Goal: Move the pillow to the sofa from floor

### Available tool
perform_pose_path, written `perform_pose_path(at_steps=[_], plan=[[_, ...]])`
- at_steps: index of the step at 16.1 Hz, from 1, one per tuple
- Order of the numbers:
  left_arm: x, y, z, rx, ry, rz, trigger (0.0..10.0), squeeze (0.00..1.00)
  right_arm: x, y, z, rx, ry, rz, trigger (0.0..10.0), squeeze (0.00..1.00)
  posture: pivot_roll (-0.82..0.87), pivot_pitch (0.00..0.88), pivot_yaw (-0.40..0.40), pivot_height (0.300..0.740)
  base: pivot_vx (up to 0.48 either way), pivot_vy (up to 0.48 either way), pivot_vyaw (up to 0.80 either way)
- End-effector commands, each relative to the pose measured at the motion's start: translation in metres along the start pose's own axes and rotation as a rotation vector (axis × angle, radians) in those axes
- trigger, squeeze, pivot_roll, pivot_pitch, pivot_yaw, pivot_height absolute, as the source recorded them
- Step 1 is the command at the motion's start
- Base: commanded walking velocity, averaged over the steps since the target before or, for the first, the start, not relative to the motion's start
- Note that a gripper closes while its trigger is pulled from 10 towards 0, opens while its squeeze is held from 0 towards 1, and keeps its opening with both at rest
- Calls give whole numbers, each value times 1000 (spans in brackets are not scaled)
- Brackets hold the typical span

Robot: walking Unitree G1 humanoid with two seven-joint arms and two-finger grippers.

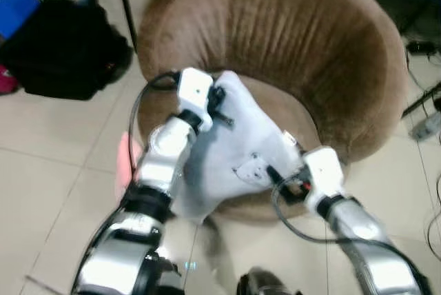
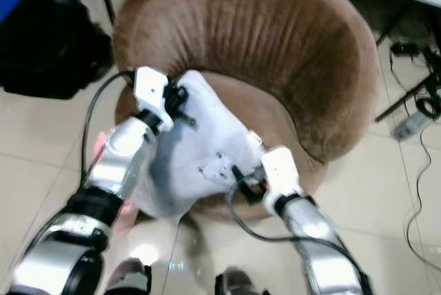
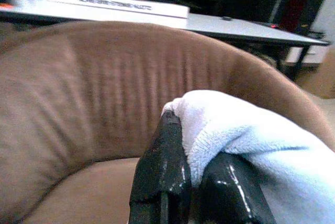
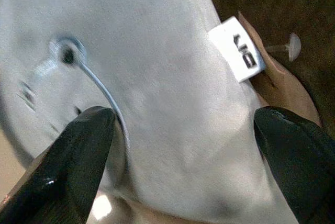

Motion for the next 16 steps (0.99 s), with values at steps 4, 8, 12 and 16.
perform_pose_path(at_steps=[4, 8, 12, 16], plan=[[-1, 3, 5, 16, 34, 10, 0, 0, -1, 0, -12, -46, 15, -11, 10000, 0, 14, 177, -82, 740, 0, 0, 0], [-9, -2, 6, 7, 59, 17, 0, 0, -7, 5, -16, -50, 21, 5, 10000, 0, 32, 167, -79, 740, 0, 0, 0], [-12, -2, 6, 0, 70, 10, 0, 0, -6, 6, -8, -36, 19, 49, 10000, 0, 33, 154, -73, 740, 0, 0, 0], [-27, -1, 3, -39, 108, 69, 0, 0, 12, -8, 0, -87, -40, 173, 10000, 0, 20, 145, -77, 740, 0, 0, 0]])
Point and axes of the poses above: a point about 5 cm out from each wrist's last joint towards the gripper, its own y axis pointing out of the wrist towards the gripper, its own z axis along the axis of the wrist's last joint, x = y × z, the point moved 1 cm from there along y, pointing out of the wrist towards the gripper, and after that the axes turned 5 degrees about -y, right-handed, at the moved point
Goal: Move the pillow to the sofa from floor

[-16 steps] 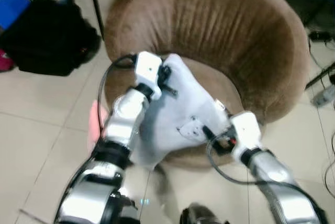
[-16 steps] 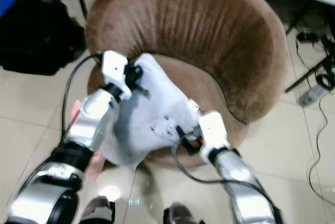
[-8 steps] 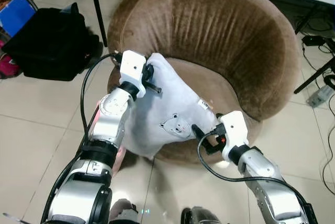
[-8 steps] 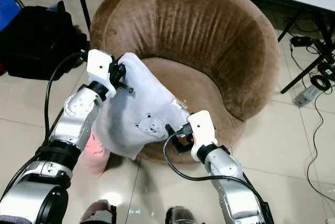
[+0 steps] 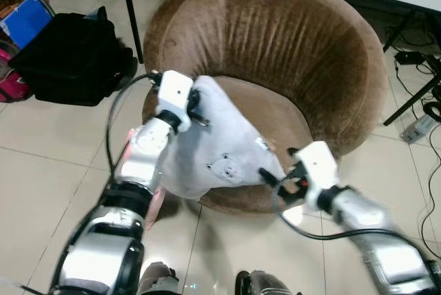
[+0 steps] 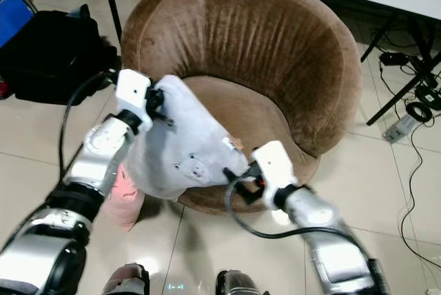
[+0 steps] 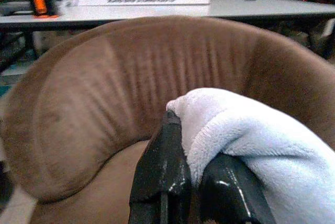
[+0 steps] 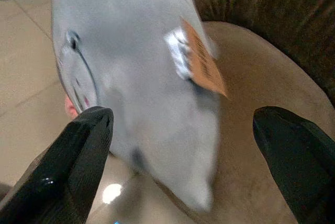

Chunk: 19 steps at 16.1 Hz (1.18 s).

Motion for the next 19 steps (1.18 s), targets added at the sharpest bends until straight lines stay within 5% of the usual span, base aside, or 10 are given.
perform_pose_path(at_steps=[1, 3, 6, 13, 19], plan=[[-3, 8, 15, 50, 29, 8, 0, 0, 7, -7, -3, -20, 23, 11, 10000, 0, 13, 144, -81, 740, 0, 0, 0], [-19, 7, 17, 37, 51, 57, 0, 0, 20, -15, -2, -32, 37, -1, 10000, 0, 13, 144, -81, 740, 0, 0, 0], [-33, 8, 20, 24, 80, 100, 0, 0, 16, -17, 1, -32, 53, 26, 10000, 0, 9, 150, -86, 740, 0, 0, 0], [-28, 16, 26, 40, 109, 90, 0, 0, -4, -14, 0, -26, 97, 67, 10000, 0, 2, 156, -78, 740, 0, 0, 0], [-29, 21, 32, 37, 132, 96, 0, 0, -17, -10, -5, -34, 112, 77, 10000, 0, -1, 160, -71, 740, 480, 0, 0]])
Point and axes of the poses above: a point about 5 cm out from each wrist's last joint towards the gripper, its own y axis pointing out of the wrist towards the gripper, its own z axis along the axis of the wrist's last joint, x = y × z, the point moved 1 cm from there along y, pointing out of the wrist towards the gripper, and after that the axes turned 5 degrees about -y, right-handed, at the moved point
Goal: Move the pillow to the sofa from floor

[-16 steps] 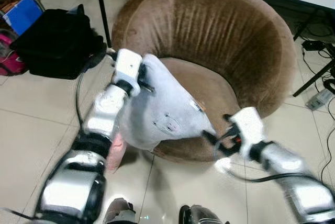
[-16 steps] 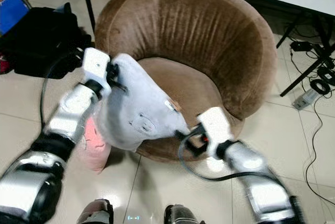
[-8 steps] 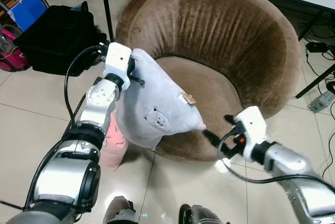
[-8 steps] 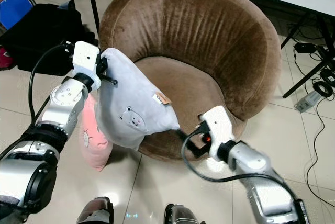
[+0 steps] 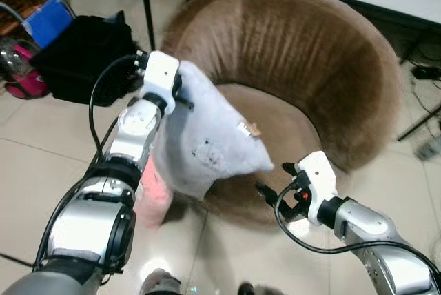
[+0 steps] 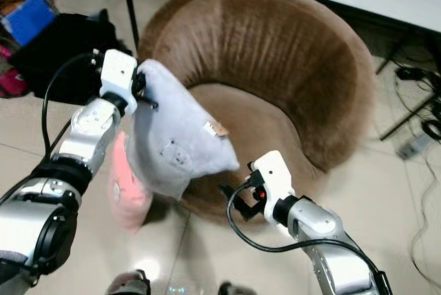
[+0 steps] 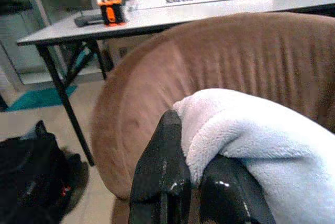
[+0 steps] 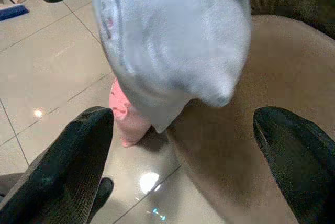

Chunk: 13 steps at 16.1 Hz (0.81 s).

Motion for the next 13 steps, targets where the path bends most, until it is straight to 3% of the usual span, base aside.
perform_pose_path(at_steps=[1, 4, 7, 8, 9, 10, 11, 13], plan=[[4, 7, 15, 55, 30, -11, 0, 0, -3, -1, -1, -3, -4, -8, 10000, 0, -1, 160, -70, 740, 469, 0, 0], [10, 9, 16, 52, 56, -25, 0, 0, -6, 0, -3, -5, -2, -4, 10000, 0, -2, 159, -69, 740, 422, -172, 0], [27, 13, 11, 1, 153, -85, 0, 0, -11, 6, -5, -5, 2, 17, 10000, 0, -1, 160, -63, 740, 266, -395, 0], [30, 13, 11, 13, 155, -91, 7765, 0, -14, 10, -9, -7, 2, 27, 10000, 0, 1, 160, -62, 740, 0, 0, 0], [31, 13, 14, 36, 156, -90, 4863, 0, -15, 11, -11, -8, 4, 30, 10000, 0, 2, 160, -62, 740, 0, 0, 0], [32, 13, 14, 41, 181, -100, 4863, 0, -15, 12, -11, -8, 5, 30, 10000, 0, 2, 160, -62, 740, 0, 0, 0], [34, 13, 13, 38, 180, -108, 10000, 0, -16, 13, -13, -11, 5, 31, 10000, 0, 10, 162, -63, 740, 0, 0, 0], [35, 12, 13, 40, 170, -108, 10000, 0, -15, 14, -15, -14, 6, 31, 10000, 0, 13, 161, -62, 740, 0, 0, 0]])
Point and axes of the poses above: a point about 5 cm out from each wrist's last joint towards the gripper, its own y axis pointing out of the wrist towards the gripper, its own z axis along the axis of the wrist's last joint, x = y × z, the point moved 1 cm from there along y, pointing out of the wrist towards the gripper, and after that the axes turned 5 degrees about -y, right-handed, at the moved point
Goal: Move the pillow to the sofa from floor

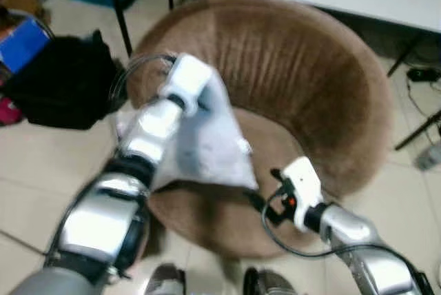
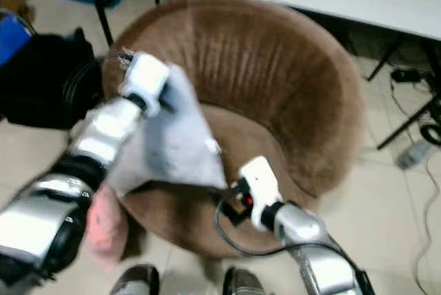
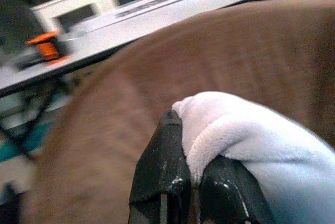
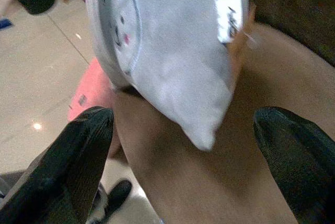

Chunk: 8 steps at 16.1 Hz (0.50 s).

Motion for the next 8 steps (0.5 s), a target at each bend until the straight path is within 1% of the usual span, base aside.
perform_pose_path(at_steps=[1, 3, 5, 7, 8], plan=[[-12, 1, 11, 41, 17, 32, 10000, 0, -1, 0, -2, 4, -2, 0, 10000, 0, 15, 159, -61, 740, 0, 0, 0], [-21, 2, 11, 16, 7, 48, 10000, 0, -2, 2, -3, 10, -3, 3, 10000, 0, 20, 153, -56, 740, 399, 0, 0], [-33, 3, 17, 13, 18, 73, 10000, 0, -3, 4, -4, 15, -1, 7, 10000, 0, 24, 150, -49, 740, 418, 0, 0], [-40, 5, 21, 3, 26, 90, 10000, 0, -4, 5, -5, 16, -1, 9, 10000, 0, 24, 146, -44, 740, 442, 0, 0], [-40, 7, 23, -2, 42, 93, 10000, 0, -5, 6, -6, 18, 0, 11, 10000, 0, 22, 143, -40, 740, 450, 0, 0]])
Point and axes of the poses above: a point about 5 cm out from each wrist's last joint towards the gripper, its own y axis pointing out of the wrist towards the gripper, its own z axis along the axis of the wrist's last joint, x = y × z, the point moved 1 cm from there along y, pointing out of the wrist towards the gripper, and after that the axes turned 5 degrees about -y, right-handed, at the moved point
